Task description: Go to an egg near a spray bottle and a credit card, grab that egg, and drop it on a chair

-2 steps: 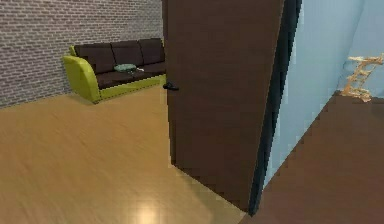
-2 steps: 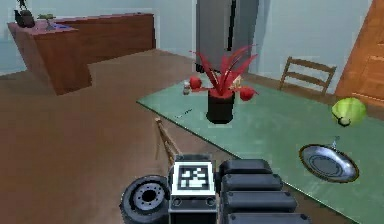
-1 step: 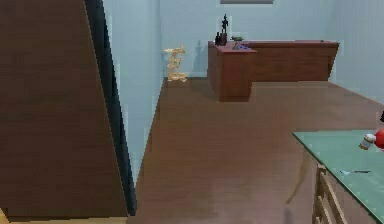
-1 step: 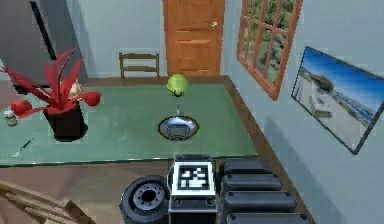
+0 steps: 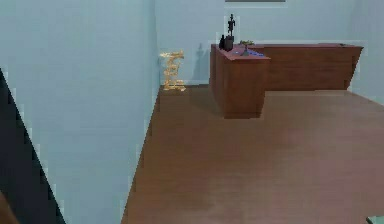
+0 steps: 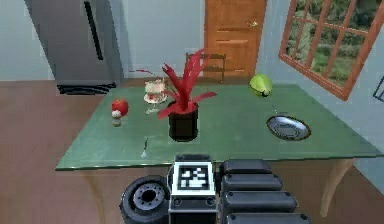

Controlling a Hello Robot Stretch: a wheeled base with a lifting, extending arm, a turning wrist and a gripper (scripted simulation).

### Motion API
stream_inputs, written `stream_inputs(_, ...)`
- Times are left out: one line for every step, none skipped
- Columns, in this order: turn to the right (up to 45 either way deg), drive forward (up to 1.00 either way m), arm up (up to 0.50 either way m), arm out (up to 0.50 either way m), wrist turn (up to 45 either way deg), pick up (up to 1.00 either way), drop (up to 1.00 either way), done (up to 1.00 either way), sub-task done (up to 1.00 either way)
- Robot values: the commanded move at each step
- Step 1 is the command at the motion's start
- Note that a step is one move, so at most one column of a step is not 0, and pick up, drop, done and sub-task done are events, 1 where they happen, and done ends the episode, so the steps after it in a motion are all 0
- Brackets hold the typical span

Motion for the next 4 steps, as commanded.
stream_inputs(30.0,0.0,0.0,0.0,0.0,0.0,0.0,0.0,0.0)
stream_inputs(0.0,0.2,0.0,0.0,0.0,0.0,0.0,0.0,0.0)
stream_inputs(0.0,0.3,0.0,0.0,0.0,0.0,0.0,0.0,0.0)
stream_inputs(45.0,0.0,0.0,0.0,0.0,0.0,0.0,0.0,0.0)
